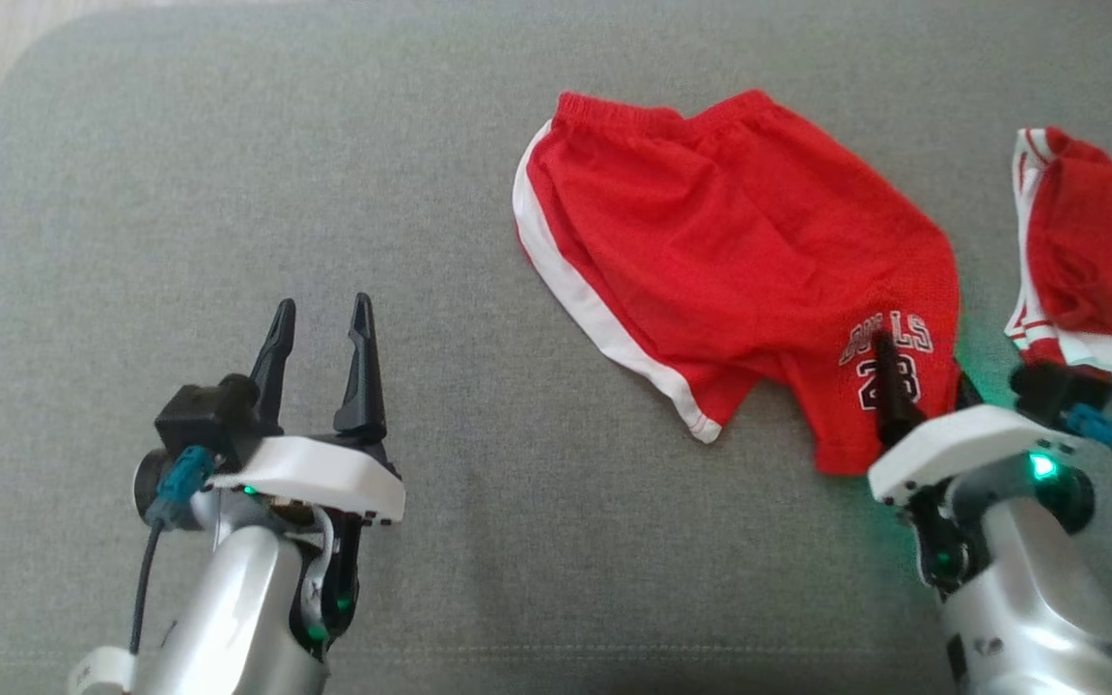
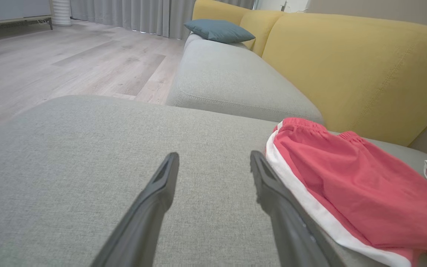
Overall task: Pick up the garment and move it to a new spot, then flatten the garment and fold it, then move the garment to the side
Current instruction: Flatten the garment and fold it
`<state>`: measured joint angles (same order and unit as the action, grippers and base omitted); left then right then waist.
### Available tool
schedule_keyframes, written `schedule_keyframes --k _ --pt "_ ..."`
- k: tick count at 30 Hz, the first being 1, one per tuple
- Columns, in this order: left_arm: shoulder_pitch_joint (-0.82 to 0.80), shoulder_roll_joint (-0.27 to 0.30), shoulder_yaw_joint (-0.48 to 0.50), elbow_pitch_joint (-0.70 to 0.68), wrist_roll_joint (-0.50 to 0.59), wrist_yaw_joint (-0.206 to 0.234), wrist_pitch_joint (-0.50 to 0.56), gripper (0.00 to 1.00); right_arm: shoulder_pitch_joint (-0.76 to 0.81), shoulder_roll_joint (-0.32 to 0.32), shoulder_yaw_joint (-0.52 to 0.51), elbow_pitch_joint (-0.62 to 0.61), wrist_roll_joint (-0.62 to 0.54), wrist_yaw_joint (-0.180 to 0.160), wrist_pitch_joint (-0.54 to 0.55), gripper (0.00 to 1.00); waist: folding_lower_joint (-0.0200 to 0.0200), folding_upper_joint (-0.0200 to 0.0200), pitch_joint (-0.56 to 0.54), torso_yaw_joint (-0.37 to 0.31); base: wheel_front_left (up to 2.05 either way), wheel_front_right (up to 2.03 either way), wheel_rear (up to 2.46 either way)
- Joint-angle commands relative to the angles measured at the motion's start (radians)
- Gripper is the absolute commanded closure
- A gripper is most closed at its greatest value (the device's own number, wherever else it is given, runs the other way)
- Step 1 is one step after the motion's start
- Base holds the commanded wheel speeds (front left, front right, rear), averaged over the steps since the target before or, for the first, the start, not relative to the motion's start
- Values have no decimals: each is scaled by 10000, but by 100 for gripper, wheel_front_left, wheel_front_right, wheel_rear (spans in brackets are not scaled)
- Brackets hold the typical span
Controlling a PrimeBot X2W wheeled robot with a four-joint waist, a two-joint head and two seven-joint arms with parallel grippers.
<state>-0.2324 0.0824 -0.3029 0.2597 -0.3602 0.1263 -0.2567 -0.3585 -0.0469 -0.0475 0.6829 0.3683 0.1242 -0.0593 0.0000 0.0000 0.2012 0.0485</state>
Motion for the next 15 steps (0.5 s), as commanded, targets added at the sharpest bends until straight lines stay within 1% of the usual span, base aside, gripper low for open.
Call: schedule_keyframes --k 1,4,8,12,15 --pt "-546 38 373 -252 151 -40 -51 0 -606 -33 422 154 0 65 -251 100 0 0 205 53 0 0 0" --pt "-633 -4 364 -223 186 -56 -51 0 -1046 -33 325 550 -454 65 -662 100 0 0 308 120 0 0 0" --pt "-696 -56 382 -175 193 -77 -51 0 -1841 -79 -10 696 -1500 65 -1058 100 0 0 360 228 0 0 0" --pt "-737 -140 350 -152 152 -109 -51 0 -2772 -529 -204 617 -2581 65 -1023 100 0 0 368 460 0 0 0" --pt "-770 -203 324 -187 96 -130 -51 0 -3478 -998 -22 577 -3261 65 -851 100 0 0 413 687 0 0 0"
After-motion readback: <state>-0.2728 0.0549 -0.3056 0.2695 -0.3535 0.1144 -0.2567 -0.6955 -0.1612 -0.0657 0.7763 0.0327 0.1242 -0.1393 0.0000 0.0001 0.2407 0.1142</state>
